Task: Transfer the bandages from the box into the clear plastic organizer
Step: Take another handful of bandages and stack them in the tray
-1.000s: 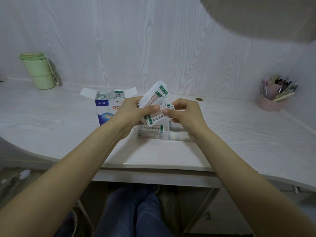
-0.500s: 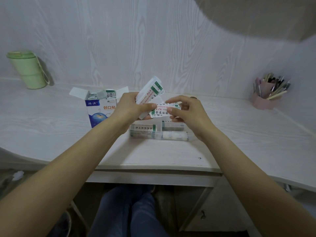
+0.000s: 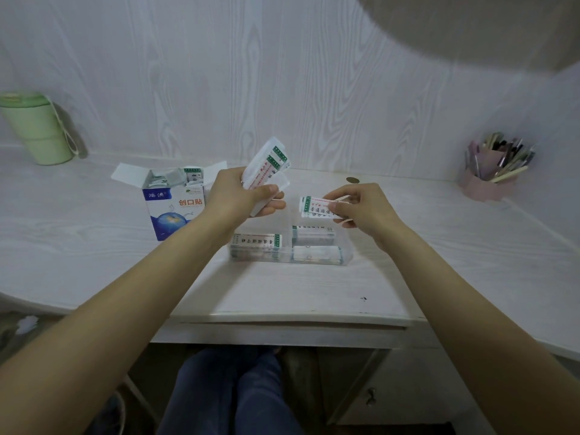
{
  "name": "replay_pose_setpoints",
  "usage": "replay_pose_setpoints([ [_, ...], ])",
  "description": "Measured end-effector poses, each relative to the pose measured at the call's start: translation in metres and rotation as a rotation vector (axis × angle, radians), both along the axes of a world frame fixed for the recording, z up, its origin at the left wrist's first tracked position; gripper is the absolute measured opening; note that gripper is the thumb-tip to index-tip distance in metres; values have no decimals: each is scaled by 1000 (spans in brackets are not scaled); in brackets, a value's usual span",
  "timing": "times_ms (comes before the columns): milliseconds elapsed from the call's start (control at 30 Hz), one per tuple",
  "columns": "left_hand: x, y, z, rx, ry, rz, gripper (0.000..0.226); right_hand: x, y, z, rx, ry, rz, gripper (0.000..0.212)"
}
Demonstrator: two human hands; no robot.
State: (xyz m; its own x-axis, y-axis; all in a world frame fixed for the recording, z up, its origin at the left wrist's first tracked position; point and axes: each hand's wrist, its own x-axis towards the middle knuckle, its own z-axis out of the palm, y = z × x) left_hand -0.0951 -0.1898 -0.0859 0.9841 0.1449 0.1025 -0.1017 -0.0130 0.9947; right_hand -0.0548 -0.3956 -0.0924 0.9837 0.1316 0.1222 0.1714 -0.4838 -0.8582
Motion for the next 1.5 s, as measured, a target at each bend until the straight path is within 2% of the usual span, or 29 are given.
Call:
replay_pose_setpoints([
  [400,16,-4,-5,-16,10,-12,33,27,22,-19,-643,-59,72,5],
  [533,16,-4,-6,-21,9,-28,32,27,28,-19,-779,-102,69,12],
  [833,14,-4,-4,-14,-6,-46,34,27,37,-14,-798,-85,107,15],
  [1033,12,-3,-4,-16,3,-58,34,24,40,-14,-880,-116,70,13],
  [1100,11,-2,-5,-32,12,-80,32,23,36,-10,-791,-144,49,13],
  [1133,11,-2,-5,-44,21,-91,29,22,33,-7,-642,-152,46,14],
  [1233,9,-1,-7,-66,59,-139,24,9,27,7,53,11,140,19],
  [1267,9,-2,-7,-68,72,-163,24,7,27,9,167,64,167,18],
  [1367,6,-6,-6,-59,88,-245,19,3,30,8,207,79,161,7],
  [1500,7,-8,-5,-93,89,-220,20,6,28,5,292,115,94,14],
])
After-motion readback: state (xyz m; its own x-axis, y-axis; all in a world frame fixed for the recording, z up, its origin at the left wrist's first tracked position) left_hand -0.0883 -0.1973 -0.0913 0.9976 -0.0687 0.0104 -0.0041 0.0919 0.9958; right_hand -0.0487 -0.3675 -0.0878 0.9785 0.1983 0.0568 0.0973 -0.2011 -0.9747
